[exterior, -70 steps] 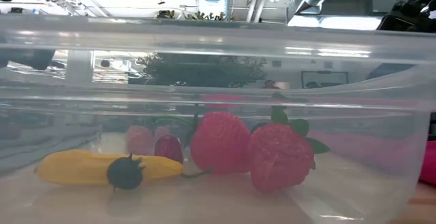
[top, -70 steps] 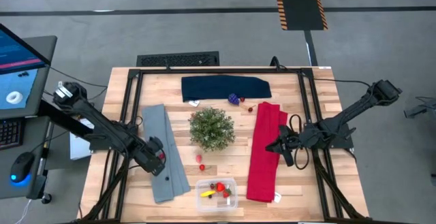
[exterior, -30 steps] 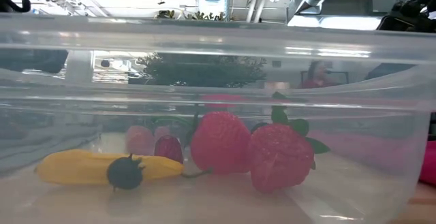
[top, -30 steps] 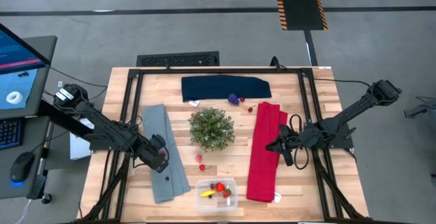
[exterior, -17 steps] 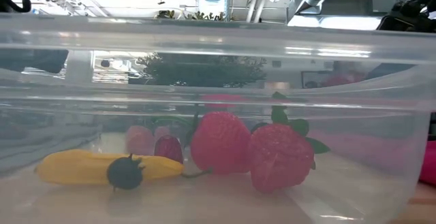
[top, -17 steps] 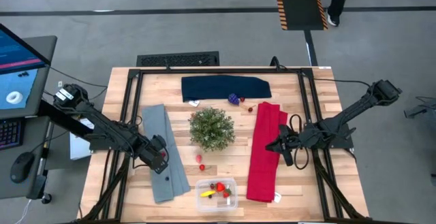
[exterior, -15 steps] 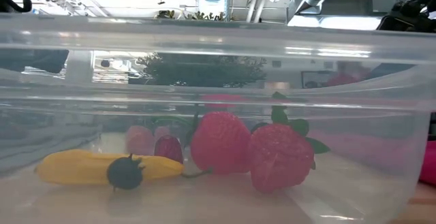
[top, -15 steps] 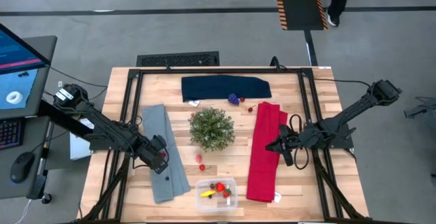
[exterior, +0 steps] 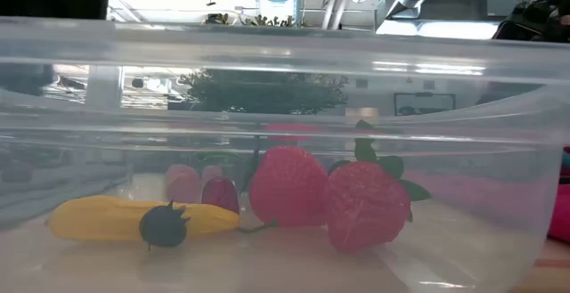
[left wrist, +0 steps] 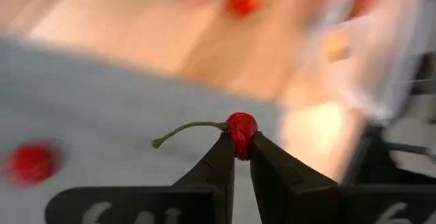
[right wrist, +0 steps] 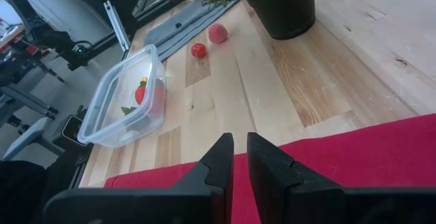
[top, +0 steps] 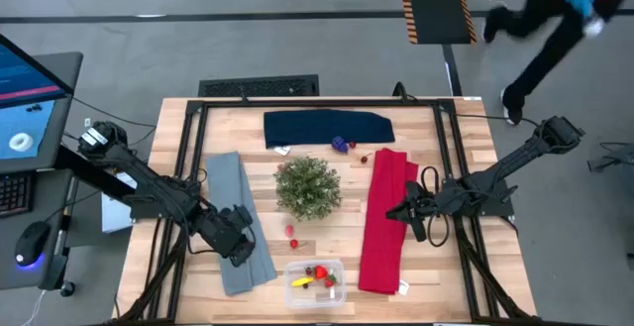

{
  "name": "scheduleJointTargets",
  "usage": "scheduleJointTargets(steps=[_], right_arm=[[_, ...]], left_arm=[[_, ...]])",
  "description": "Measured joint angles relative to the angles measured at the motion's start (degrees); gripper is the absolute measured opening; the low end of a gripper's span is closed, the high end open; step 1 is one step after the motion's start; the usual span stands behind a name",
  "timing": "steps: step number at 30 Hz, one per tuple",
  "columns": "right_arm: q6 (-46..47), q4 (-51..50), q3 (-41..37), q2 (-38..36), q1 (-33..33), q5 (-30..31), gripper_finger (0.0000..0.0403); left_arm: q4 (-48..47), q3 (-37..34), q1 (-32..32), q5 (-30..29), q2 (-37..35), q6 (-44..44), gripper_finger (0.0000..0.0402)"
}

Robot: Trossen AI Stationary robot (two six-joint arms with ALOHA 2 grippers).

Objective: Pick and placing Produce into tupperware
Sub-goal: Put the cherry into the transparent container

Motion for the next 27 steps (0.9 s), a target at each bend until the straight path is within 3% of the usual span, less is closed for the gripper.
scheduleJointTargets(steps=[7,14,20,27], right_arm=[[0.00,0.17,0.00,0.00,-0.02,0.19,0.0065],[0.00,0.17,0.00,0.00,-0.02,3.23,0.0065],[0.39,0.55,0.00,0.00,-0.02,3.23,0.0065],[0.39,0.68,0.00,0.00,-0.02,3.26,0.0065]], left_arm=[[17.67,1.87,0.15,-1.42,0.07,9.71,0.0033],[23.43,1.85,2.26,-1.45,1.28,15.16,0.0032],[29.73,3.10,3.44,2.00,10.28,17.41,0.0032],[26.64,13.36,4.82,6.71,22.61,23.33,0.0032]])
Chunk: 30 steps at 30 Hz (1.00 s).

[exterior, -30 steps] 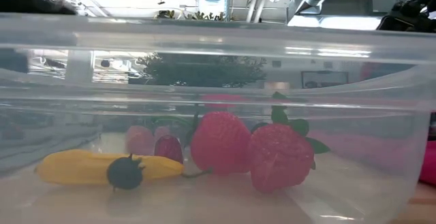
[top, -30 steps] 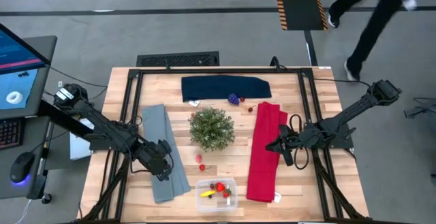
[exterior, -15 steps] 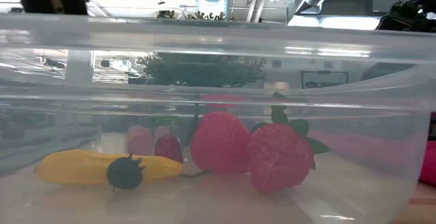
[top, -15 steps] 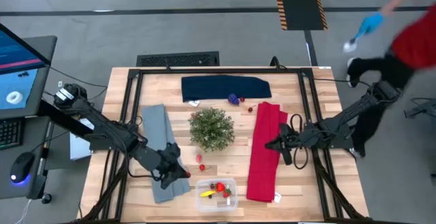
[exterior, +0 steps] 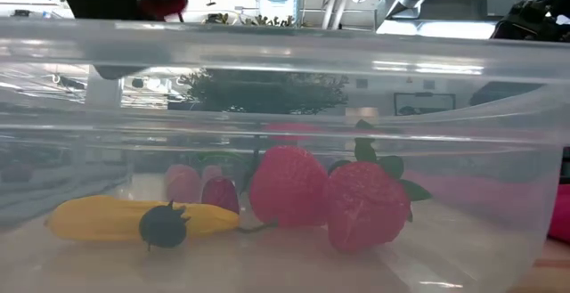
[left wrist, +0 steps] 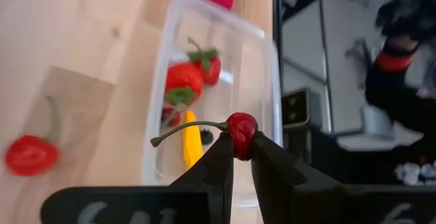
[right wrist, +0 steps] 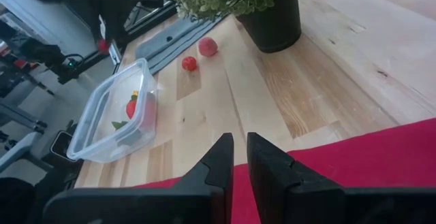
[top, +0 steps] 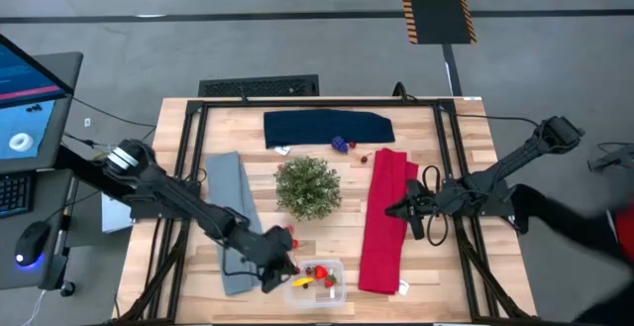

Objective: Pick and placing Produce into tupperware
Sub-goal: Put the cherry into the transparent container

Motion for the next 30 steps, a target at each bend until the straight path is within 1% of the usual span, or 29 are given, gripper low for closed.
scheduleJointTargets(steps=[3,5,6,8,10,12,14,21,24,27,30], right_arm=[[-0.18,0.00,0.00,0.00,0.00,0.00,0.0065],[-0.33,0.00,0.00,0.00,0.00,0.00,0.0065],[-0.34,0.00,0.00,0.00,0.00,0.00,0.0065],[-0.35,0.00,0.00,0.00,0.00,0.00,0.0065],[-0.37,-0.01,0.00,0.00,0.00,0.00,0.0065],[-0.37,-0.02,0.00,0.00,0.00,0.00,0.0065],[-0.37,-0.02,0.00,0.00,0.00,0.01,0.0065],[-0.46,-0.03,0.00,0.00,0.00,0.04,0.0065],[-0.48,-0.04,0.00,0.00,0.00,0.03,0.0065],[-0.47,-0.04,0.00,0.00,0.00,0.04,0.0065],[-0.48,-0.04,0.00,0.00,0.00,0.04,0.0065]], left_arm=[[-3.87,5.39,0.43,4.93,4.87,2.39,0.0032],[-8.67,8.79,0.48,5.98,7.62,4.13,0.0032],[-11.68,10.38,0.48,5.33,8.79,4.50,0.0032],[-18.38,12.73,0.48,2.11,10.12,4.73,0.0032],[-21.94,13.90,0.51,-0.53,10.99,5.90,0.0033],[-22.68,13.96,0.52,-1.93,11.18,6.21,0.0041],[-21.32,13.98,0.46,-1.96,11.18,6.91,0.0057],[-19.27,14.02,0.47,-1.40,11.18,7.37,0.0154],[-19.53,14.00,0.50,-1.14,11.18,7.80,0.0186],[-20.54,13.98,0.07,-2.22,10.79,7.93,0.0197],[-22.60,13.98,-0.65,-2.52,9.35,9.33,0.0194]])
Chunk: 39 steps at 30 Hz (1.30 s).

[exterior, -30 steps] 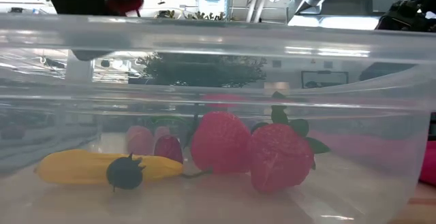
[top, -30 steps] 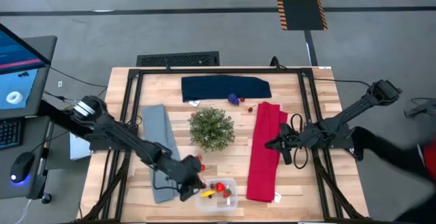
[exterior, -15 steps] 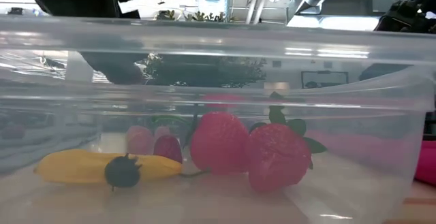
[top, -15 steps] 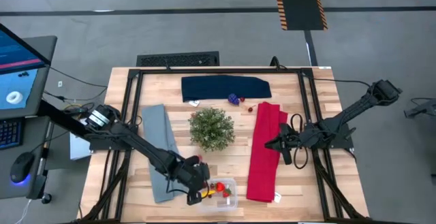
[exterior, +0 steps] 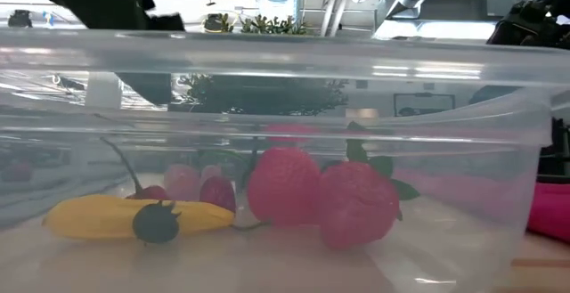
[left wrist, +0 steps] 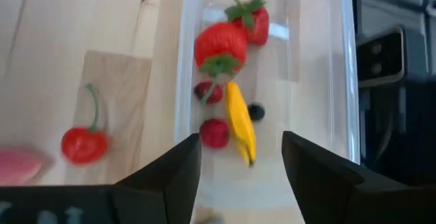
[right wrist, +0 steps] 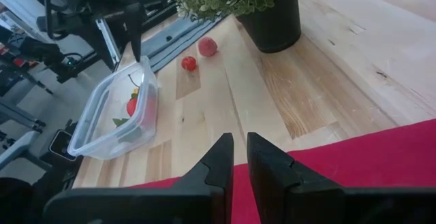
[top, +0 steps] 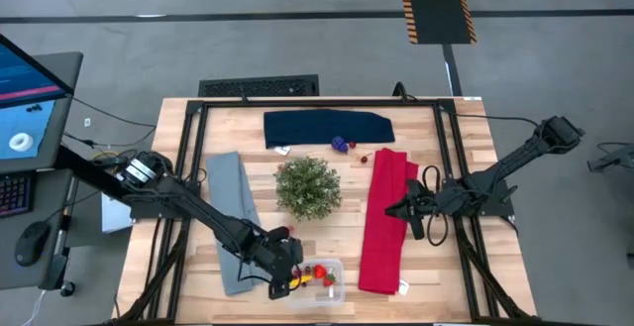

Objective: Pick and placing Produce into tupperware
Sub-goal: Put the cherry into the transparent container

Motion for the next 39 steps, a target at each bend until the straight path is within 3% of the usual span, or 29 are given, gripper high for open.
scheduleJointTargets(steps=[4,11,14,20,23,27,31,34,39], right_arm=[[0.02,-0.02,0.00,0.00,0.00,0.00,0.0065],[0.02,0.02,0.00,0.46,0.00,0.00,0.0065],[0.44,0.07,-0.02,1.73,0.00,0.00,0.0065],[0.53,4.28,-0.02,6.26,0.00,0.00,0.0065],[0.54,6.52,-0.02,8.93,0.00,-0.02,0.0065],[0.57,9.30,-0.02,12.46,0.00,-0.09,0.0065],[0.57,12.05,-0.02,15.67,0.00,-0.13,0.0065],[0.57,13.35,-0.02,17.58,0.00,-0.13,0.0065],[0.55,16.72,-0.02,19.73,-0.48,-0.24,0.0065]], left_arm=[[-5.26,0.00,-1.87,-3.28,-3.16,0.19,0.0179],[-13.33,0.00,-8.20,-18.92,-12.12,2.49,0.0155],[-21.72,0.03,-10.51,-25.86,-15.75,-1.53,0.0154],[-45.75,0.01,-12.45,-25.41,-20.01,-13.16,0.0153],[-51.94,-0.01,-13.64,-26.91,-21.08,-17.78,0.0153],[-50.45,-0.02,-16.95,-32.78,-22.04,-17.81,0.0153],[-40.71,-1.13,-21.56,-39.26,-25.55,-14.84,0.0153],[-32.78,-4.08,-23.41,-39.59,-30.09,-11.63,0.0153],[-27.94,-12.78,-24.07,-40.17,-40.59,-12.56,0.0153]])
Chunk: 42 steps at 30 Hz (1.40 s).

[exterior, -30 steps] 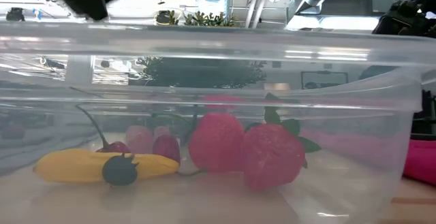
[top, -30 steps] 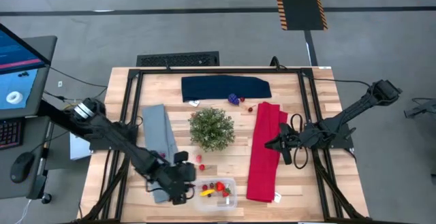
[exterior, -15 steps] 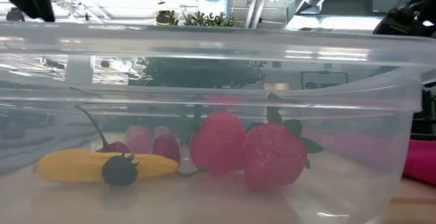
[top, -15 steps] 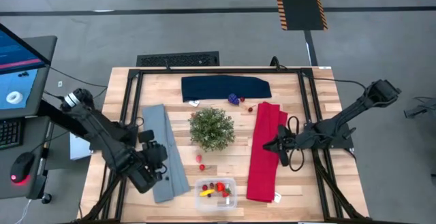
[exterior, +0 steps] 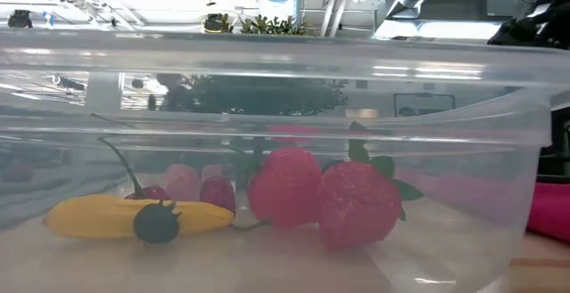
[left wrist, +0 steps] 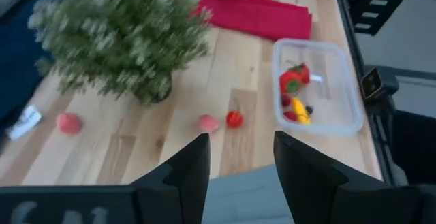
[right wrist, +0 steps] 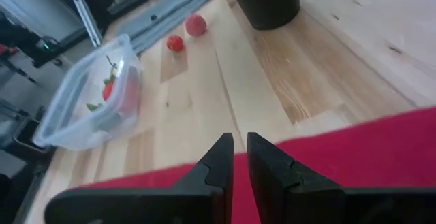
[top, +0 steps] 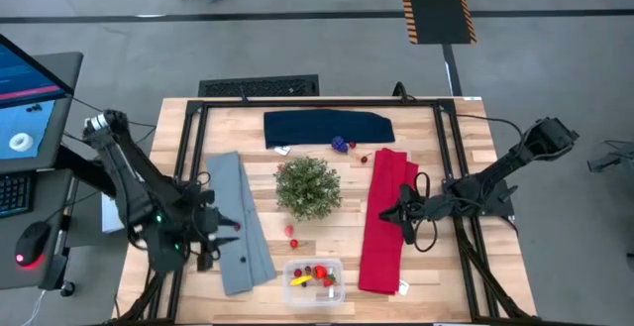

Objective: Pick and placing Produce into tupperware
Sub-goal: Put the cherry into the transparent container

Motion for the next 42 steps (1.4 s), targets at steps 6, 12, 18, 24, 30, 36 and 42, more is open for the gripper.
scheduleJointTargets(steps=[6,12,18,24,30,36,42], right_arm=[[-2.85,4.42,0.00,-0.12,-0.01,-0.07,0.0065],[-3.46,7.45,0.04,-0.19,0.05,-0.27,0.0065],[-3.44,7.35,0.04,-0.04,0.26,-0.27,0.0065],[-2.58,7.35,0.04,-0.04,0.80,-0.29,0.0065],[-2.94,7.41,0.04,-0.04,1.14,-0.27,0.0065],[-2.97,7.50,0.04,-0.04,1.13,-0.27,0.0065],[-2.97,7.75,0.04,-0.04,1.13,-0.07,0.0065]], left_arm=[[10.95,-12.18,4.54,5.91,-13.20,7.88,0.0153],[6.70,-19.78,13.90,17.07,-27.29,-1.45,0.0153],[5.46,-23.28,17.01,16.19,-36.00,-3.58,0.0153],[-0.83,-24.88,19.80,11.95,-36.11,-7.11,0.0153],[-6.05,-24.88,21.16,24.64,-33.31,-7.69,0.0153],[-8.69,-24.88,22.19,31.58,-27.96,-6.49,0.0153],[-8.70,-24.88,23.45,33.95,-18.76,-1.20,0.0153]])
